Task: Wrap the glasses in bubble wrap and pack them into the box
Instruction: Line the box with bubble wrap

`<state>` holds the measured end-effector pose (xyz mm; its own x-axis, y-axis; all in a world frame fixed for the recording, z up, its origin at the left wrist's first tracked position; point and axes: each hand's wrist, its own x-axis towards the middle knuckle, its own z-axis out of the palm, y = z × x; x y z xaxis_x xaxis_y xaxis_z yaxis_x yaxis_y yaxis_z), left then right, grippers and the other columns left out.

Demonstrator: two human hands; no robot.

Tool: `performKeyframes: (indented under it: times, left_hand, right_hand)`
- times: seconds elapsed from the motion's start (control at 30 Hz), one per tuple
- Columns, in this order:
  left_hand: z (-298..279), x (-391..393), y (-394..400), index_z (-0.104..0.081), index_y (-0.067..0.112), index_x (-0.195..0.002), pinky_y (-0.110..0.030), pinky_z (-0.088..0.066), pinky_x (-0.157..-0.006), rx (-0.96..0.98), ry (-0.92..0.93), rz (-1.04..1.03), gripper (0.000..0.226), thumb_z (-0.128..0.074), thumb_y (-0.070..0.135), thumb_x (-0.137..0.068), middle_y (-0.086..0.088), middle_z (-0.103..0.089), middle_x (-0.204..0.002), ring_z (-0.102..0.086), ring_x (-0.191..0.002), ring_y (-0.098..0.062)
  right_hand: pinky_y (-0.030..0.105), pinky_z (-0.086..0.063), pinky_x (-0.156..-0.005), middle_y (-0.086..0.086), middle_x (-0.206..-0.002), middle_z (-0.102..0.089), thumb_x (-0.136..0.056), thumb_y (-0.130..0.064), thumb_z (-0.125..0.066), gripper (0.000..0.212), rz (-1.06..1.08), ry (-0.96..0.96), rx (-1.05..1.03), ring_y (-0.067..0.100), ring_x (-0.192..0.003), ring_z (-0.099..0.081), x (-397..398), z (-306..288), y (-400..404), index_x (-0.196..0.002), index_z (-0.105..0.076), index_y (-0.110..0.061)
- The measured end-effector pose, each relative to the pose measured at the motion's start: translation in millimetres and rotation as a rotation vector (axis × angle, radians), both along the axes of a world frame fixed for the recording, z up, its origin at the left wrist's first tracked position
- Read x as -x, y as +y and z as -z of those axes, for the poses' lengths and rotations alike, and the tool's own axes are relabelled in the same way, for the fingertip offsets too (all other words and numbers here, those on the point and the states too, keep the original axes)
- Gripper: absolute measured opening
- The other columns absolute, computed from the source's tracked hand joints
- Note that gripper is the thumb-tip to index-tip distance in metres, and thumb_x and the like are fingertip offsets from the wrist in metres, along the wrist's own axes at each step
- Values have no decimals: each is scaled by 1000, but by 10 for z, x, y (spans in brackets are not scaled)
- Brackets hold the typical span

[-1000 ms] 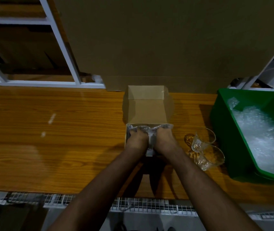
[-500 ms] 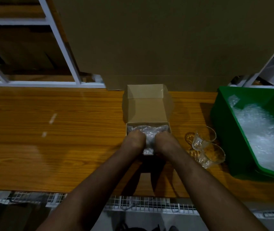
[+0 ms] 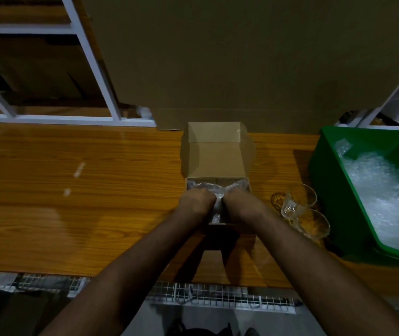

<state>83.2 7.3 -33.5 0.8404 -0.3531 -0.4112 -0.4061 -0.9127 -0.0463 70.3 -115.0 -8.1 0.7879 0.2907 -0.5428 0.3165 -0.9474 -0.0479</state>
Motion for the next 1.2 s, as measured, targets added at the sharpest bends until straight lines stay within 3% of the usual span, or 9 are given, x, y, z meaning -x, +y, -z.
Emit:
performKeyframes:
  times: [0.13, 0.3, 0.4, 0.47, 0.6, 0.7, 0.8, 0.97, 1.2]
  left_hand:
    - [-12, 41, -18, -65, 17, -117, -31, -44, -75, 15, -72, 51, 27, -70, 22, -90, -5, -66, -113, -62, -105, -21]
    - [1, -103, -103, -66, 20, -110, -32, -49, -79, 23, 150, -80, 23, -73, 19, -89, -2, -68, -117, -65, -103, -18]
    - [47, -148, -181, -62, 23, -125, -35, -51, -88, -42, 255, -90, 39, -75, 25, -88, -2, -65, -130, -63, -114, -20]
    - [64, -151, -174, -57, 21, -135, -36, -49, -96, -61, 222, -57, 50, -75, 22, -88, -5, -60, -138, -60, -122, -23]
    - [54, -146, -112, -59, 14, -133, -36, -50, -98, -62, 145, 20, 44, -70, 17, -91, -9, -60, -137, -60, -120, -23]
    - [11, -124, -139, -63, 13, -129, -36, -52, -94, -135, 203, -29, 41, -72, 23, -90, -9, -62, -135, -62, -118, -23]
    - [-33, -74, -59, -69, 12, -115, -36, -53, -87, -204, 77, 48, 31, -71, 31, -91, -8, -66, -121, -64, -108, -23]
    - [-44, 33, 74, -67, 19, -116, -39, -29, -108, -420, -154, 164, 35, -62, 45, -94, -5, -65, -126, -50, -126, -25]
    - [-37, 83, 53, -71, 25, -100, -39, -27, -109, -426, -194, 198, 21, -63, 43, -93, 3, -73, -105, -61, -107, -18]
  right_hand:
    - [31, -57, -80, 5, -106, -69, -94, -17, -63, 17, 15, -89, 6, 17, -92, -65, -14, -37, -3, -110, -69, -16]
    - [31, -55, -89, 4, -115, -68, -94, -17, -63, 30, -3, -177, -26, 18, -104, -64, -30, 19, 23, -124, -62, -17]
    - [32, -53, -89, 5, -124, -66, -94, -21, -64, 44, -18, -91, 11, 21, -110, -63, -58, 80, 35, -137, -54, -18]
    - [34, -53, -89, 6, -125, -66, -93, -22, -65, 47, -5, -50, 17, 23, -110, -63, -71, 74, 61, -139, -54, -18]
    - [32, -56, -90, 4, -117, -69, -92, -25, -69, 29, 12, -57, 67, 19, -105, -65, -50, 34, 103, -118, -69, -15]
    - [32, -54, -91, 6, -127, -62, -93, -25, -68, 37, 111, 31, 69, 20, -111, -61, -89, 18, 143, -128, -62, -16]
    - [36, -48, -97, 10, -136, -56, -94, -31, -66, 44, 155, 70, 114, 23, -119, -57, -111, 63, 160, -133, -55, -14]
    - [30, -49, -72, 7, -117, -65, -89, -30, -71, 26, 168, -14, 90, 18, -95, -60, -45, 128, 118, -109, -65, -15]
    - [30, -56, -77, 4, -108, -64, -92, -29, -67, 22, 153, -54, 59, 16, -90, -61, -10, 101, 109, -108, -66, -14]
